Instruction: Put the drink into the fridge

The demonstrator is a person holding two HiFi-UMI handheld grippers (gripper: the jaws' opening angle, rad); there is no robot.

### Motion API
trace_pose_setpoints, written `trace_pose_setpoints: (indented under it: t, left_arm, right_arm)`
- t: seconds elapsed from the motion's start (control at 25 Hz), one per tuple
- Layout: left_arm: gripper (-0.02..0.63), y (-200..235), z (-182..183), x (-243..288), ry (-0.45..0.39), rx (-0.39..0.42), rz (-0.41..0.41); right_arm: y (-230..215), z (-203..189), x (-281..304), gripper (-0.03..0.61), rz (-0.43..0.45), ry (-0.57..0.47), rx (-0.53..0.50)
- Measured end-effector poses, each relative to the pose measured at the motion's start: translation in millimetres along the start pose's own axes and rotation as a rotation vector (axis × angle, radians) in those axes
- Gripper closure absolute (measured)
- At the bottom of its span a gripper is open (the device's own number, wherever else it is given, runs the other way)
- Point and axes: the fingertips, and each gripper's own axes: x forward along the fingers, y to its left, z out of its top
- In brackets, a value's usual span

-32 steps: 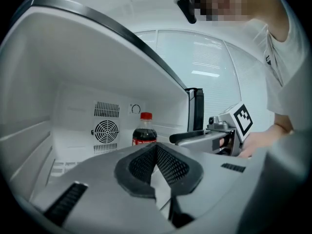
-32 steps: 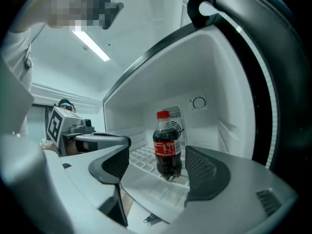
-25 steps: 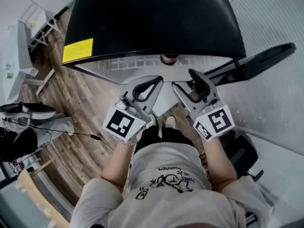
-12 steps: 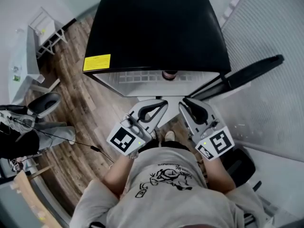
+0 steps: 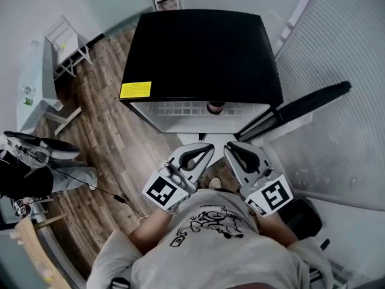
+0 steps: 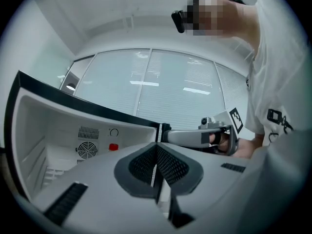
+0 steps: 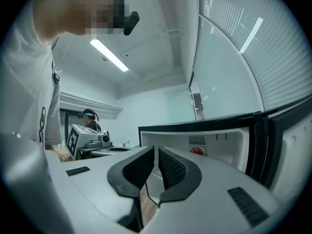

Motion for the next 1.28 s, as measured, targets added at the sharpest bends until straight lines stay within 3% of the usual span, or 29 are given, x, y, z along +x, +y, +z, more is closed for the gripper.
trace_pose_setpoints:
  t: [0.28, 1.28]
  left_arm:
    - [0.612, -9.1, 12.6, 2.9, -0.006, 0.058, 0.034]
    - [0.612, 12.6, 29.5, 10.2, -0.017, 0.078, 0.068]
  right_arm:
    - [2.4, 3.0, 0.1, 0.532, 0.008, 0.015, 0.005]
    - [-9.6, 12.7, 20.8, 0.537, -0.027, 0.019, -0.021]
